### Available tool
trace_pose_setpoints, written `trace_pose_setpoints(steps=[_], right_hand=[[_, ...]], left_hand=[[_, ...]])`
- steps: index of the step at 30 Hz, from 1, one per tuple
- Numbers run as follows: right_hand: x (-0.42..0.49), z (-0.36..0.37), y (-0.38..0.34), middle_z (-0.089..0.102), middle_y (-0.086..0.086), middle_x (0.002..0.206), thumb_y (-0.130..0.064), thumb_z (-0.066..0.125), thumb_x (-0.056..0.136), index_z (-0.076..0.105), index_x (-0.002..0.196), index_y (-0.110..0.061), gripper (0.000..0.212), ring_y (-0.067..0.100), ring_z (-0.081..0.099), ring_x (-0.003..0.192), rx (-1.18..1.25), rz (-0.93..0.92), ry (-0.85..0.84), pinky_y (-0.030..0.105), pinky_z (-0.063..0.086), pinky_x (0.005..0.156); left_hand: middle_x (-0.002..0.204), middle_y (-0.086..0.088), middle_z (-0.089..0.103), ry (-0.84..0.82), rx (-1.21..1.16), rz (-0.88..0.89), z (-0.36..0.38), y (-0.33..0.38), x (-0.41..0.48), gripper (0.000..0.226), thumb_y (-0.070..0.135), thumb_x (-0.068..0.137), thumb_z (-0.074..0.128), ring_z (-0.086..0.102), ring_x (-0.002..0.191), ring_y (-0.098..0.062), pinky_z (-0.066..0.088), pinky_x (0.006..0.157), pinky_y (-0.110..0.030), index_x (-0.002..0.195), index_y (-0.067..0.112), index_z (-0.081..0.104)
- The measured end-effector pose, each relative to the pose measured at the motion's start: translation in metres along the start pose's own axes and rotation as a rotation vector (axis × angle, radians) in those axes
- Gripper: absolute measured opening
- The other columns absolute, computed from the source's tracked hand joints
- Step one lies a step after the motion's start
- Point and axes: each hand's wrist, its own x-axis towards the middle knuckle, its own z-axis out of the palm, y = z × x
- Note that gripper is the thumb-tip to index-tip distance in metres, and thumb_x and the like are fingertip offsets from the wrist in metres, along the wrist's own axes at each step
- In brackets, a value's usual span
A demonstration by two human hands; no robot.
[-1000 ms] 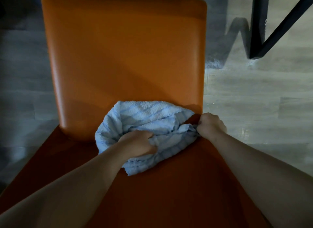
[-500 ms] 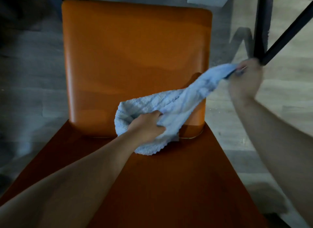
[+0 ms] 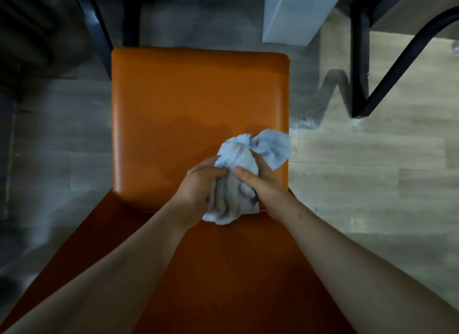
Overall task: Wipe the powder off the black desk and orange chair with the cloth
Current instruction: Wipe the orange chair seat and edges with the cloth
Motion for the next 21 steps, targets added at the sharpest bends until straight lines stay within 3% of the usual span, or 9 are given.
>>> trace_pose_setpoints(steps=[2,5,8,9,11,13,15,18,21], right_hand=[[-0.007,0.000,-0.015,0.064,-0.018,0.098,-0.034,0.075,0.076,0.052,0.102,-0.039,0.036,-0.004,0.063,0.090,-0.080,-0.072,0.080,0.009,0.049,0.066],[-0.016,-0.007,-0.039,0.060,-0.023,0.079,-0.037,0.079,0.066,0.047,0.085,-0.036,0.037,-0.012,0.059,0.070,-0.210,-0.259,0.501,0.007,0.043,0.057],[-0.021,-0.008,-0.042,0.051,-0.021,0.067,-0.053,0.071,0.066,0.049,0.088,-0.036,0.035,-0.001,0.048,0.060,-0.806,-0.339,0.795,0.024,0.038,0.068],[-0.020,-0.005,-0.034,0.053,-0.014,0.074,-0.055,0.067,0.070,0.055,0.095,-0.031,0.036,0.009,0.048,0.069,-1.098,-0.323,0.729,0.031,0.034,0.075],[-0.019,0.008,-0.009,0.052,0.001,0.110,-0.058,0.054,0.078,0.054,0.116,-0.030,0.048,0.024,0.042,0.104,-1.478,-0.183,0.331,0.043,0.026,0.091],[-0.020,0.024,0.025,0.027,0.001,0.143,-0.062,0.050,0.078,0.047,0.127,-0.033,0.057,0.030,0.018,0.132,-1.483,0.023,-0.067,0.053,0.016,0.105],[-0.022,0.040,0.053,0.012,-0.004,0.154,-0.062,0.056,0.076,0.049,0.125,-0.030,0.060,0.031,0.011,0.140,-1.248,0.218,-0.232,0.055,0.017,0.110],[-0.021,0.059,0.064,0.032,-0.001,0.144,-0.069,0.060,0.067,0.048,0.119,-0.026,0.069,0.028,0.038,0.128,-1.039,0.269,-0.243,0.048,0.039,0.097],[-0.023,0.064,0.049,0.060,-0.005,0.096,-0.067,0.066,0.063,0.050,0.089,-0.028,0.049,0.019,0.059,0.091,-0.879,0.256,-0.299,0.033,0.046,0.071]], left_hand=[[0.101,-0.012,0.071,0.043,0.029,0.098,-0.003,0.005,-0.007,0.028,0.007,0.090,0.046,0.069,0.091,-0.025,0.054,0.065,-0.030,0.108,0.015,0.067],[0.081,0.002,0.072,0.220,0.021,0.186,-0.013,0.011,-0.016,0.027,0.005,0.090,0.049,0.068,0.074,-0.014,0.050,0.062,-0.027,0.098,0.025,0.065],[0.076,0.005,0.069,0.425,0.158,0.187,-0.026,0.009,-0.025,0.019,0.011,0.090,0.053,0.064,0.063,-0.008,0.048,0.057,-0.023,0.095,0.027,0.061],[0.080,0.002,0.067,0.467,0.232,0.154,-0.031,0.005,-0.027,0.016,0.012,0.090,0.053,0.063,0.065,-0.009,0.047,0.057,-0.022,0.099,0.024,0.060],[0.089,-0.005,0.064,0.493,0.332,0.039,-0.041,-0.007,-0.029,0.024,0.011,0.091,0.053,0.060,0.070,-0.014,0.045,0.060,-0.026,0.114,0.017,0.055],[0.106,-0.010,0.062,0.472,0.444,-0.109,-0.050,-0.022,-0.031,0.032,0.012,0.093,0.051,0.061,0.082,-0.021,0.044,0.064,-0.029,0.125,0.016,0.049],[0.115,-0.011,0.061,0.461,0.531,-0.178,-0.059,-0.037,-0.036,0.035,0.014,0.093,0.051,0.062,0.088,-0.022,0.044,0.061,-0.026,0.128,0.017,0.048],[0.109,-0.011,0.063,0.479,0.600,-0.158,-0.069,-0.049,-0.044,0.033,0.014,0.090,0.054,0.063,0.087,-0.024,0.051,0.067,-0.031,0.123,0.015,0.051],[0.104,-0.008,0.065,0.481,0.741,-0.173,-0.073,-0.054,-0.048,0.031,0.020,0.087,0.054,0.062,0.096,-0.027,0.049,0.084,-0.035,0.118,0.019,0.054]])
